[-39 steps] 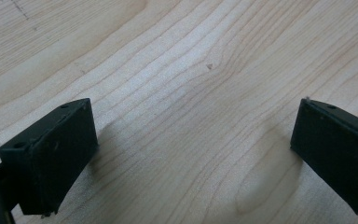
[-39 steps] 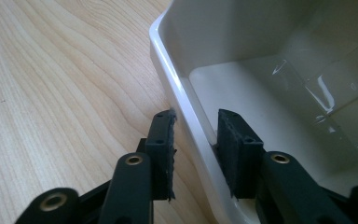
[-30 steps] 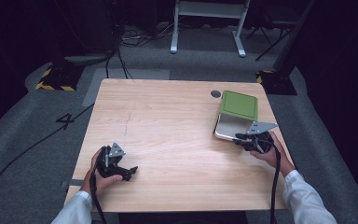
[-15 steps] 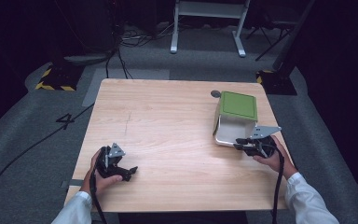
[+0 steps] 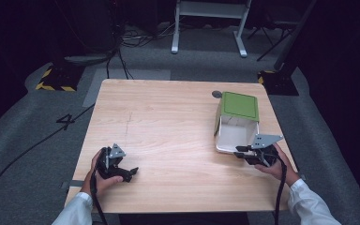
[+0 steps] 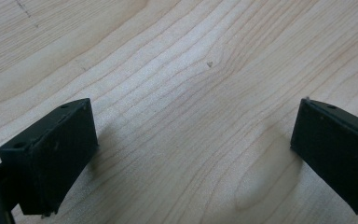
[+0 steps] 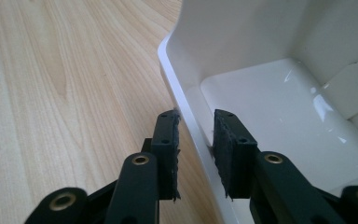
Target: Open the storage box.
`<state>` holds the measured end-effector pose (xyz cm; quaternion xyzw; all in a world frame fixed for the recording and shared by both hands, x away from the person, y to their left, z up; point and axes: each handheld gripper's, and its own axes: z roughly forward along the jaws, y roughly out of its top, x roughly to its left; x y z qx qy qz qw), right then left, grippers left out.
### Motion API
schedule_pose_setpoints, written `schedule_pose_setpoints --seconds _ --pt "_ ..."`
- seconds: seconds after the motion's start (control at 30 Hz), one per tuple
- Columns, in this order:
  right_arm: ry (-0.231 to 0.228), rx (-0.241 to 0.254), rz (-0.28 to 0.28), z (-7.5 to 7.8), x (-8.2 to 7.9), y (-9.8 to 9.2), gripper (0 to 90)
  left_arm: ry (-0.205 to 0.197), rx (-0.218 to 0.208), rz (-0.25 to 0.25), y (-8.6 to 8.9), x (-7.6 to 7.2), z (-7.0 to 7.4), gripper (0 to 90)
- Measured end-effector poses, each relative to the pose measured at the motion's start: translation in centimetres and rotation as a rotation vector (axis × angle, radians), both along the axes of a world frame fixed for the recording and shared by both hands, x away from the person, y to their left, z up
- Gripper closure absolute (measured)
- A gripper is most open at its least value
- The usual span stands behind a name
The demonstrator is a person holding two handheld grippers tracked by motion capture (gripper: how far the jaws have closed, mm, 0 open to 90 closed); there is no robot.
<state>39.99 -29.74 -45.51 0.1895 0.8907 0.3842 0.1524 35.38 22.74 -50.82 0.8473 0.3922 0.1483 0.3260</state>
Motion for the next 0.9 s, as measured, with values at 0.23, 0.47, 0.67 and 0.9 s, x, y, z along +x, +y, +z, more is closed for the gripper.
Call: schedule_pose_setpoints --seconds 0.23,0.47,0.67,0.9 --pt "-0.002 0.017 0.002 -0.3 -0.5 -0.3 70.8 0.000 0.003 0.001 0.0 -0.1 0.0 0.5" --pt "-0.003 0.006 0.001 -0.6 -1.0 -0.2 70.6 -0.001 0.003 0.001 0.0 -0.1 0.0 0.5" --pt "-0.002 0.003 0.006 -0.6 -1.1 -0.4 70.7 0.002 0.001 0.002 0.1 -0.1 0.0 0.5" --pt "0.004 0.011 0.006 -0.6 -1.5 -0.5 70.6 0.001 0.001 0.001 0.1 -0.1 0.0 0.5"
